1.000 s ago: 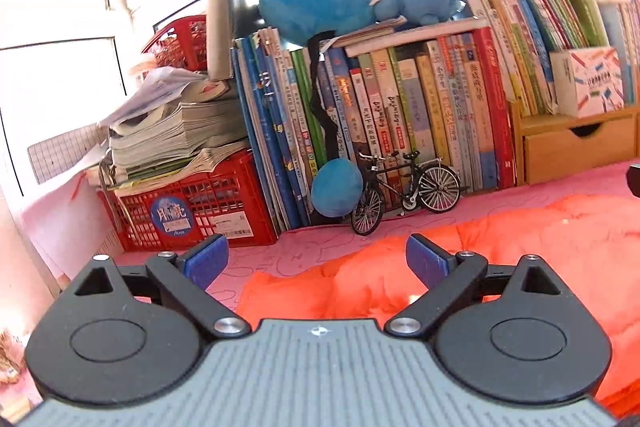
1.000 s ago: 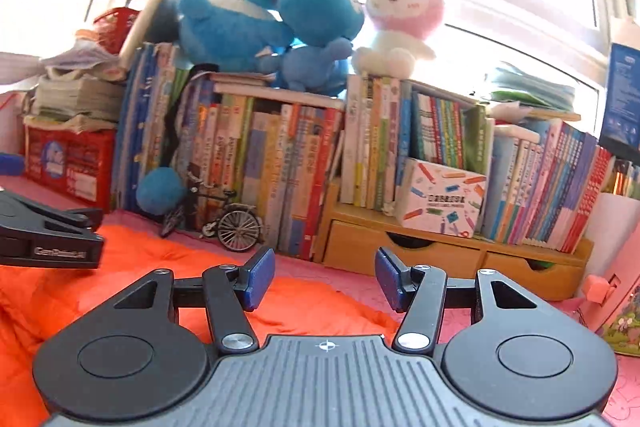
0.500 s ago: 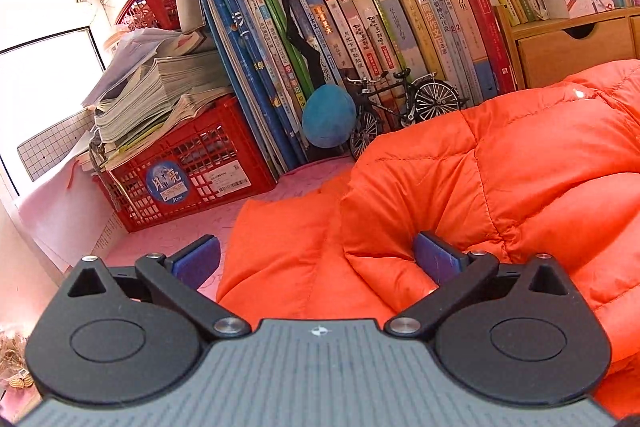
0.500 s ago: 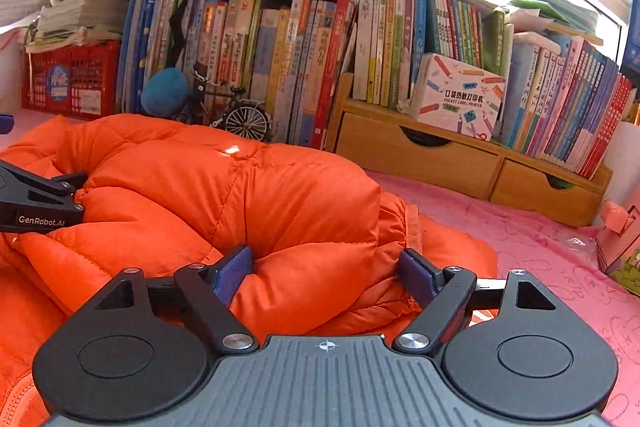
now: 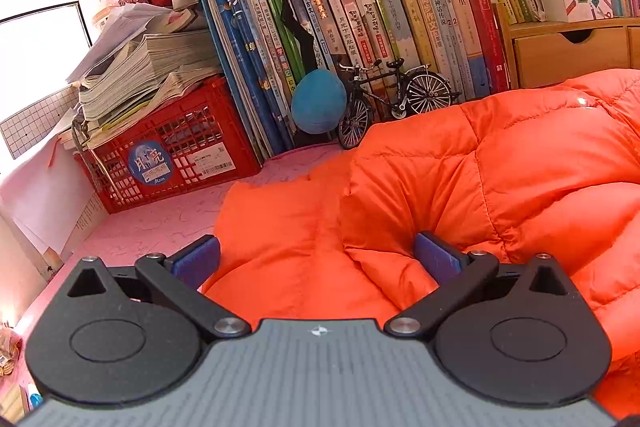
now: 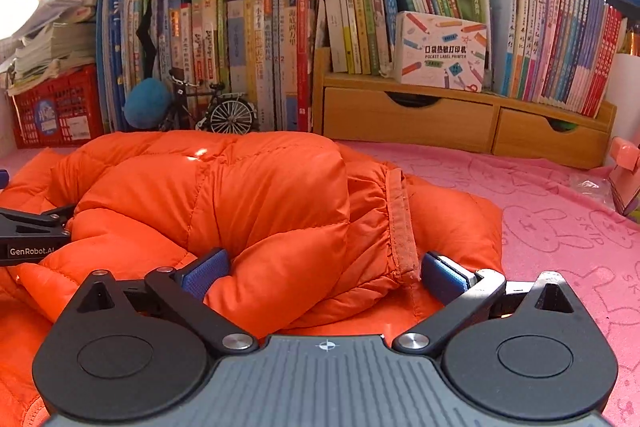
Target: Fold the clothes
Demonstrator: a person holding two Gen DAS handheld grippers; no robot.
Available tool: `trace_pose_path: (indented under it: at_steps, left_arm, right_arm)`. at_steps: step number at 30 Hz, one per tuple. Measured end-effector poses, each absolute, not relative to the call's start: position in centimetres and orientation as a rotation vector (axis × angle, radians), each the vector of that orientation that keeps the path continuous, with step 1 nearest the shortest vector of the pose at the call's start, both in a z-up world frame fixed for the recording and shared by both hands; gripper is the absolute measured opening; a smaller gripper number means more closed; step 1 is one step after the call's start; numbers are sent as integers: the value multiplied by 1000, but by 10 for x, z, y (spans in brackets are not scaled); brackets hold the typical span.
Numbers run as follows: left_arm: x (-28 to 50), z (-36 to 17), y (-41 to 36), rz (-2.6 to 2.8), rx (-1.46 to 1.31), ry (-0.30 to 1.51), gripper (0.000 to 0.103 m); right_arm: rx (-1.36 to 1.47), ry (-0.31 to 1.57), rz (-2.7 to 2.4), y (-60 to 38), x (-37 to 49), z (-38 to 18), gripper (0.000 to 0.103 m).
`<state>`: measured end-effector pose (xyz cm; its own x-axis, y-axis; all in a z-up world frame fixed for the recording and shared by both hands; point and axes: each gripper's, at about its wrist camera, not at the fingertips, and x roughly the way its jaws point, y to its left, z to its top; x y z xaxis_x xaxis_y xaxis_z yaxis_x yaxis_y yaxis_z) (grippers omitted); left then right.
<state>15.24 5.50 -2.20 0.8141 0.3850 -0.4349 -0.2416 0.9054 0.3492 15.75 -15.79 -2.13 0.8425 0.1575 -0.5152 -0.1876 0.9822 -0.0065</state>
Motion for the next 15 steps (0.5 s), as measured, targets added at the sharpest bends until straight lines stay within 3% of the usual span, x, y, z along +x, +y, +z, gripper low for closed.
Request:
trace_pose_path:
  at_steps: [15]
  left_arm:
    - [154,-21,57,335,276,525,103]
  right_arm:
    - [-55,539,185,-159,158,-22,103]
